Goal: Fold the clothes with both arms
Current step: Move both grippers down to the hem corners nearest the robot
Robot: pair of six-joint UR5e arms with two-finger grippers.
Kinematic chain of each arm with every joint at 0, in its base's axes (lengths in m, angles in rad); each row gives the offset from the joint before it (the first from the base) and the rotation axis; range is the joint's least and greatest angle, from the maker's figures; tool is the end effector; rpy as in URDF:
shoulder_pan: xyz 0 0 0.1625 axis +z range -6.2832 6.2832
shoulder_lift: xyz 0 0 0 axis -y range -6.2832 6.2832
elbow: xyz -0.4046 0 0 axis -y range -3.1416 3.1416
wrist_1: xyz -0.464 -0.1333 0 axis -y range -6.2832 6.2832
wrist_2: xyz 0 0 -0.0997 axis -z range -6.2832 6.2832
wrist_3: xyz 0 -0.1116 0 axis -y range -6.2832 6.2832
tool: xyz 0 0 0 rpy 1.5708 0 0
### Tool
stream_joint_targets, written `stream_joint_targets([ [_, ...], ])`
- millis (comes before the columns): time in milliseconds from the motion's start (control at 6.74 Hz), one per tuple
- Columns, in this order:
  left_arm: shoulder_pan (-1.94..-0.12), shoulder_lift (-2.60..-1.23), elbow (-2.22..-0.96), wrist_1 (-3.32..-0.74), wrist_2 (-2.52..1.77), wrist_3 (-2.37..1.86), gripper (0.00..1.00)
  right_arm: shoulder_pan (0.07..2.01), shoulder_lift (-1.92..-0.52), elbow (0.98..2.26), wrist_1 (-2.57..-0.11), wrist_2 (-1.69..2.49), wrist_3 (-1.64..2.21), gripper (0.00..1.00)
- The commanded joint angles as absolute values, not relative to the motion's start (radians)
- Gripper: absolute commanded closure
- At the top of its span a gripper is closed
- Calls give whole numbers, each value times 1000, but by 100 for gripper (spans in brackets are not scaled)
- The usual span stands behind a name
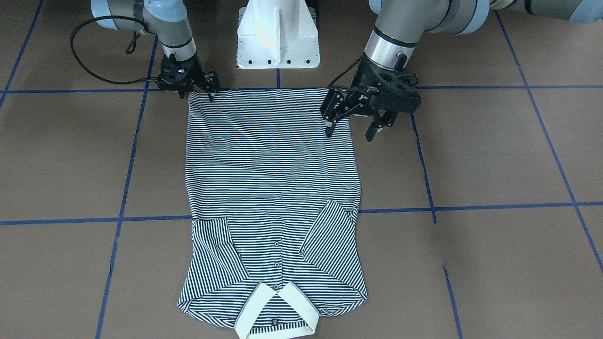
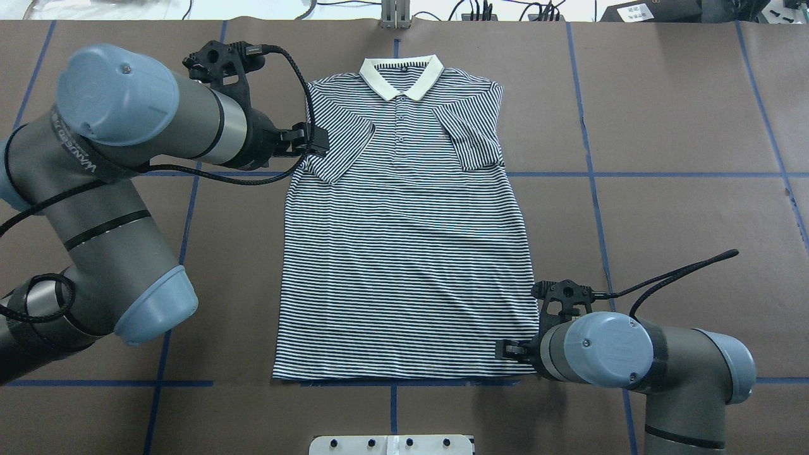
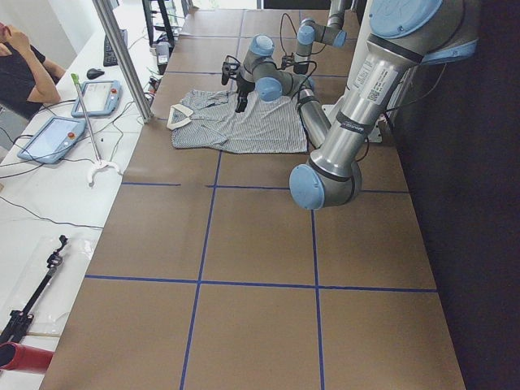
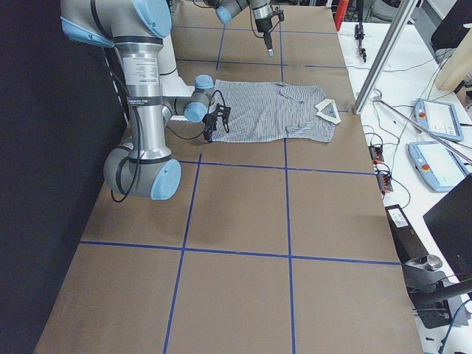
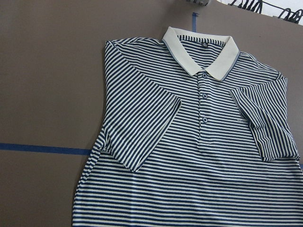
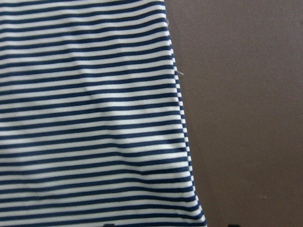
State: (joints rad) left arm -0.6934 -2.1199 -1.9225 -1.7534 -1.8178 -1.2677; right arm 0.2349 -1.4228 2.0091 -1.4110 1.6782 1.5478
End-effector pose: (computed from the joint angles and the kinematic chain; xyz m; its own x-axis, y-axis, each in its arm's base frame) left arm 0.4257 -0.4916 0.1065 0.4791 -0.0219 -0.8775 0.3254 0.9329 0.1544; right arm -0.5501 -0.2564 0.3198 0.7177 0.1482 0.6804 -0.1442 0.9875 -0.0631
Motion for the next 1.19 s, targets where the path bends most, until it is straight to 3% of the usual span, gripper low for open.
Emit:
stream_joint_targets([
  [0, -693, -2121, -1924, -1753, -1818, -1267, 0, 236, -1431, 2005, -1411, 1684, 1548, 50],
  [148, -693, -2121, -1924, -1755, -1818, -1267, 0, 238, -1431, 2008, -1411, 1699, 1545, 90],
  [297, -693, -2121, -1924, -1755, -1818, -1267, 0, 239, -1431, 2011, -1411, 1700, 1545, 100],
  [1039, -692, -2090, -1920, -1718, -1819, -1269, 0, 305, -1431, 2078, -1410, 1733, 1543, 100],
])
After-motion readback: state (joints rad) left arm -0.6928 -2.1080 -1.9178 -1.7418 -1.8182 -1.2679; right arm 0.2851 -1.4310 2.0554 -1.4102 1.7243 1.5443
